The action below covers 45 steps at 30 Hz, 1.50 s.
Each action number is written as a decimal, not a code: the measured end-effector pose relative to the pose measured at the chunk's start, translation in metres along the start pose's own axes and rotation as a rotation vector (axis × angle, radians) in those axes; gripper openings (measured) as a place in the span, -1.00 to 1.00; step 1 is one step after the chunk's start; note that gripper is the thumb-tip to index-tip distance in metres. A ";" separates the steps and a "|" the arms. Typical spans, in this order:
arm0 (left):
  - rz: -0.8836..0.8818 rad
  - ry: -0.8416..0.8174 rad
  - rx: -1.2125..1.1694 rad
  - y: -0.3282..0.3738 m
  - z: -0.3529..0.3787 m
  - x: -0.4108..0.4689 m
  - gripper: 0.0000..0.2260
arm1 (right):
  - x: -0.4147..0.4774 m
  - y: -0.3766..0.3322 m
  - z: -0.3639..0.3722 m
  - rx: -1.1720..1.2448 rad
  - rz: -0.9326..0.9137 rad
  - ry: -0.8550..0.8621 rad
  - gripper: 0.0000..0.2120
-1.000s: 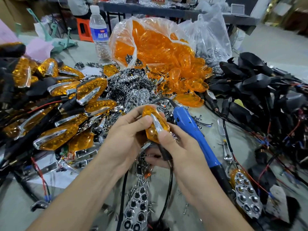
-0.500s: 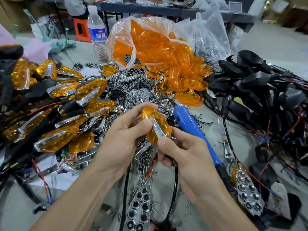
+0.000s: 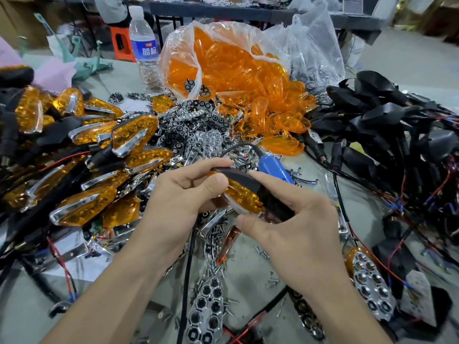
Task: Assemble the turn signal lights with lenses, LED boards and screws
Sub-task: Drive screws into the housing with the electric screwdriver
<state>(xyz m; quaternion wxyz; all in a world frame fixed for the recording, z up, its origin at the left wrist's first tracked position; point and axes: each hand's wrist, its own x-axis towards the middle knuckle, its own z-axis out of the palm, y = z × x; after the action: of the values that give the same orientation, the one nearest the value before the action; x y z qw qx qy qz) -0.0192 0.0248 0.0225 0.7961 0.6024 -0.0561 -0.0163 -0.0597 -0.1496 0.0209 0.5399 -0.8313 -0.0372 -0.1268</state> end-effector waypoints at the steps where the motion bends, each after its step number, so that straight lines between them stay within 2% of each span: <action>1: -0.002 0.017 -0.015 -0.001 0.000 0.000 -0.69 | 0.000 0.000 0.000 -0.012 -0.012 -0.014 -0.41; 7: -0.005 0.059 -0.071 -0.005 0.003 -0.002 -0.73 | -0.001 0.005 0.005 0.007 -0.066 -0.002 -0.62; 14: -0.031 0.082 -0.035 -0.012 0.007 0.000 -0.80 | 0.002 0.007 0.005 0.070 -0.060 -0.016 -0.63; 16: -0.050 0.045 0.040 -0.009 0.003 0.002 -0.81 | 0.005 0.009 0.002 0.075 -0.052 -0.053 -0.61; 20: -0.057 -0.196 0.234 0.001 -0.010 0.003 -0.66 | 0.009 0.008 -0.005 0.078 -0.020 -0.142 -0.69; 22: -0.081 -0.173 0.231 0.003 -0.012 0.004 -0.66 | 0.009 0.008 -0.006 0.056 -0.035 -0.156 -0.67; 24: -0.113 -0.078 0.161 0.001 -0.010 0.004 -0.67 | 0.007 0.010 -0.005 -0.033 -0.068 -0.027 -0.61; 26: -0.160 0.043 0.021 -0.003 -0.009 0.007 -0.70 | 0.004 0.007 -0.005 -0.193 -0.160 0.236 -0.60; 27: -0.186 0.102 -0.063 -0.005 -0.009 0.008 -0.73 | 0.001 0.006 -0.003 -0.218 -0.227 0.336 -0.67; 28: -0.206 0.149 -0.156 -0.007 -0.009 0.009 -0.75 | -0.003 0.004 0.000 -0.204 -0.251 0.362 -0.80; 29: -0.220 0.183 -0.244 -0.008 -0.007 0.008 -0.74 | -0.005 0.003 0.004 -0.172 -0.229 0.319 -0.84; 31: -0.241 0.225 -0.350 -0.013 -0.002 0.006 -0.69 | -0.002 0.005 0.013 -0.029 -0.076 0.144 -0.82; 34: -0.247 0.269 -0.348 -0.023 0.011 0.003 -0.71 | 0.009 0.011 0.023 0.211 0.103 0.006 -0.53; 36: -0.205 0.266 -0.262 -0.030 0.019 0.000 -0.70 | 0.017 0.013 0.028 0.282 0.105 -0.003 -0.52; 39: -0.175 0.231 -0.149 -0.035 0.026 -0.005 -0.54 | 0.024 0.018 0.029 0.437 0.179 -0.017 -0.60; 40: -0.168 0.210 -0.103 -0.037 0.025 -0.006 -0.57 | 0.026 0.020 0.027 0.502 0.218 -0.031 -0.59; 43: -0.095 0.129 0.147 -0.037 0.022 -0.005 -0.83 | 0.028 0.027 0.017 0.620 0.242 -0.064 -0.54; 45: -0.048 0.080 0.261 -0.032 0.018 -0.002 -0.69 | 0.027 0.029 0.012 0.640 0.197 -0.091 -0.46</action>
<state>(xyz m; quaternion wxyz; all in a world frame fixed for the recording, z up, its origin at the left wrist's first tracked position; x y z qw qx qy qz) -0.0221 -0.0009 -0.0037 0.7119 0.7022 -0.0116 -0.0038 -0.0263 -0.1525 -0.0024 0.7809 -0.6241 -0.0187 -0.0186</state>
